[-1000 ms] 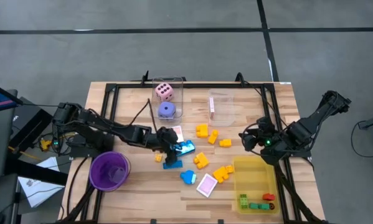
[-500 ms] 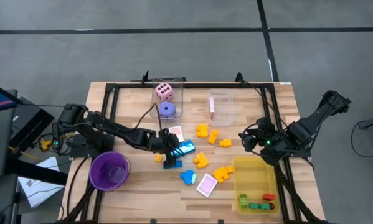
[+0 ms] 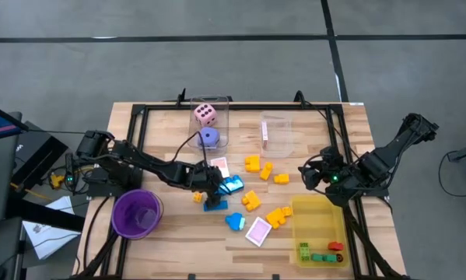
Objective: Pick & Place Toys
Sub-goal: Put the top blue game piece into the bin
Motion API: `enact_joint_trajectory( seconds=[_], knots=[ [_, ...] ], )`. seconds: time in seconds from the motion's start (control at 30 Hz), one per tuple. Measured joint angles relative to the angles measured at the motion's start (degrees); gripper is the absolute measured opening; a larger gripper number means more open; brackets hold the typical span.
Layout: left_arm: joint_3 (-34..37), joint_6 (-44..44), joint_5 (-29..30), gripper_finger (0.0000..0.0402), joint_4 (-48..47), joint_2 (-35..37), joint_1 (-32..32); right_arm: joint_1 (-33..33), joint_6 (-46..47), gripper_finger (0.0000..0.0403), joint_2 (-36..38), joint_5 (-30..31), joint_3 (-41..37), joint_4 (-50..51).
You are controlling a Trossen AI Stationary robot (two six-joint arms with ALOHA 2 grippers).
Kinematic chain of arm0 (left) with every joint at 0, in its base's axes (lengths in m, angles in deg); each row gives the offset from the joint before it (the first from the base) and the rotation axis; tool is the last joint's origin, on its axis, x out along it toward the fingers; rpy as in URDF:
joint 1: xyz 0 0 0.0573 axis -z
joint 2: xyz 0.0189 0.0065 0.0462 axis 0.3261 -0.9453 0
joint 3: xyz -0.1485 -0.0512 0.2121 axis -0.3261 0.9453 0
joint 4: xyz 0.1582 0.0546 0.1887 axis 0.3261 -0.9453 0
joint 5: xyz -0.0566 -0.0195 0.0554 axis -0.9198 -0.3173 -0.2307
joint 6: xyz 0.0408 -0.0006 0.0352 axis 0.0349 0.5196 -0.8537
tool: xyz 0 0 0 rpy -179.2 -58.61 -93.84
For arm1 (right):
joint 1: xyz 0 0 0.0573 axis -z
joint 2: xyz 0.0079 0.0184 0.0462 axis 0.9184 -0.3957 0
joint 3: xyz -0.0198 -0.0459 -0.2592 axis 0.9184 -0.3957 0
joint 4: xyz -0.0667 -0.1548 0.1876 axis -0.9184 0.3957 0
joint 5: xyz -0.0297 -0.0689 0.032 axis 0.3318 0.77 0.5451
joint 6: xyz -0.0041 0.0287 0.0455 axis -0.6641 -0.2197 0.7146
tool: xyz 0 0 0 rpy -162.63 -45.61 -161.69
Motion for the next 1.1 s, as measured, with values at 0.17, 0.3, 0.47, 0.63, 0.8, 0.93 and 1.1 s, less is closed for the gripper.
enact_joint_trajectory(
  seconds=[0.17,0.3,0.47,0.63,0.8,0.93,1.1],
  knots=[
    [1.1,0.4,-0.2,0.0342,0.1,0.0,0.4,0.0,-0.4,0.0235,0.0,0.0,0.0,0.1],
    [2.7,3.3,-0.2,0.0342,1.0,0.0,0.7,0.0,-0.5,0.0235,0.0,0.0,0.0,0.1],
    [3.9,5.0,0.0,0.0342,2.3,0.0,0.7,0.0,-0.8,0.0235,0.0,0.1,0.0,0.1],
    [3.9,4.9,0.0,0.0342,2.4,0.0,0.7,0.0,-1.0,0.0235,0.0,0.1,0.0,0.1],
    [3.9,4.9,-1.0,0.0342,2.4,0.0,0.7,0.0,-0.9,0.0235,0.0,0.1,0.0,0.3],
    [3.9,4.9,-1.1,0.0342,2.4,0.0,0.7,0.0,-0.9,0.0235,0.0,0.1,0.0,0.3],
    [3.9,4.8,-1.6,0.0342,2.4,0.0,0.6,0.0,-0.9,0.0235,0.0,0.2,0.0,0.3]
  ],
)
